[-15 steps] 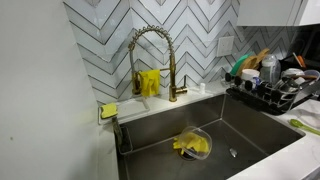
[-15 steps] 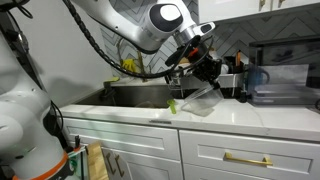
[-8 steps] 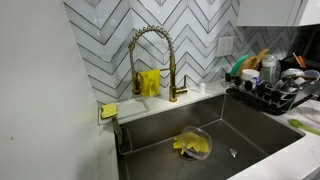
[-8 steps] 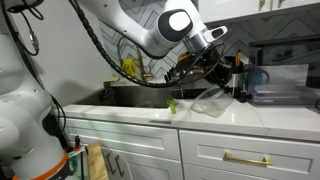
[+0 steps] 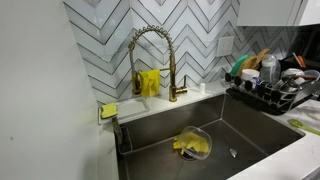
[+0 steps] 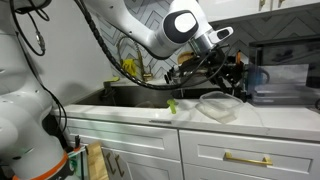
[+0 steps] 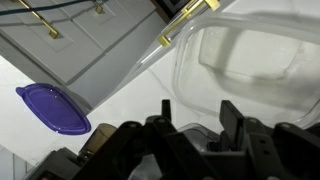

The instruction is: Remove the lunch box with a spoon from the sink, then put the spoon on the rack

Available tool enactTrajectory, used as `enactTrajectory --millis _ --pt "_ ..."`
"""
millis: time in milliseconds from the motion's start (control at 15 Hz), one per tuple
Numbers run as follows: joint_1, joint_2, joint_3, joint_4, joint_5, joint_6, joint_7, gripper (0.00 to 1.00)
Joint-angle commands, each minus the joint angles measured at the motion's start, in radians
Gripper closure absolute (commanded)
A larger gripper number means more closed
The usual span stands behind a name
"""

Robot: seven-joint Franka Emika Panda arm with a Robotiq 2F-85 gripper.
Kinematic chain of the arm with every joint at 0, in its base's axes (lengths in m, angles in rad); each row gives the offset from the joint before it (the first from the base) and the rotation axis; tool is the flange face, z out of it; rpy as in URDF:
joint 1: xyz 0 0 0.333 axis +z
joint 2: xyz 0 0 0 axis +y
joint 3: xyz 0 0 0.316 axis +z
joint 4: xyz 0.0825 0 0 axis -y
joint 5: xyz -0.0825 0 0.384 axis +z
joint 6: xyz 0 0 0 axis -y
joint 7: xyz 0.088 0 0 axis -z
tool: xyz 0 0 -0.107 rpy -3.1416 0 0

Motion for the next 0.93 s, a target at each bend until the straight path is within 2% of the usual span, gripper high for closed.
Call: enactTrajectory --millis 0,133,200,400,667,867 --pt "0.017 -0.057 0.024 -0.029 0.068 -0.006 -0.082 0.14" --pt "0.037 -0.088 0.049 -0.049 0.137 -0.039 -0.211 0.01" --pt "0.048 -0.101 0.061 -0.056 0.177 -0.063 -0.273 0.00" --pt "0.088 -0.129 0.094 -0.097 0.264 -0.120 -0.407 0.00" --pt "0.138 -0.132 0.126 -0.123 0.322 -0.237 -0.546 0.00" --pt "0.164 -0.134 0.146 -0.127 0.332 -0.367 -0.627 0.00"
